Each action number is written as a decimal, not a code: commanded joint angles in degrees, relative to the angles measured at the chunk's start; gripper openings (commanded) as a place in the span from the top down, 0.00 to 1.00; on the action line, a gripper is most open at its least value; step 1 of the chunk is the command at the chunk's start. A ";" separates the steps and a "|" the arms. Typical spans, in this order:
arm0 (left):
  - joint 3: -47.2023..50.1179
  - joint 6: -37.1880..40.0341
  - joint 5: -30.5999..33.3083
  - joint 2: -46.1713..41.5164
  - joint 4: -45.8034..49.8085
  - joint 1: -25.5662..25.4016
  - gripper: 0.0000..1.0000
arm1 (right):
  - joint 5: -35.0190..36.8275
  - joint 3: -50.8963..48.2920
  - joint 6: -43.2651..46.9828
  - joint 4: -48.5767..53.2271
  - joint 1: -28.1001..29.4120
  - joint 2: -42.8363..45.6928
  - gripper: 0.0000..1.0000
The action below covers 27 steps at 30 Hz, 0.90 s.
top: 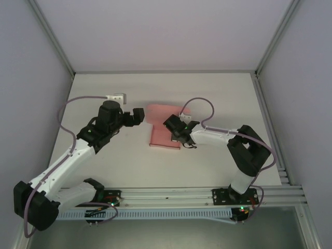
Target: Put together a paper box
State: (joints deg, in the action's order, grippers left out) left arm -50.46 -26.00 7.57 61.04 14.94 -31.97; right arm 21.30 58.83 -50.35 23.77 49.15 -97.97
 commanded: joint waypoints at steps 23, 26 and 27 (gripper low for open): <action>-8.93 31.52 -32.75 20.00 -2.16 8.65 0.00 | -14.16 2.65 40.91 -4.87 -11.07 13.80 0.00; -13.44 38.84 -35.14 24.75 1.88 8.67 0.00 | -27.06 3.75 49.46 -6.63 -16.74 13.61 0.00; -14.57 41.19 -35.44 26.07 3.21 8.67 0.00 | -30.72 4.54 51.99 -6.32 -18.13 13.10 0.00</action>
State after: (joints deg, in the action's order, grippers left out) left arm -61.36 4.23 -20.67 84.25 14.24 -23.33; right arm 5.30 61.54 -11.38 19.44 33.91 -84.33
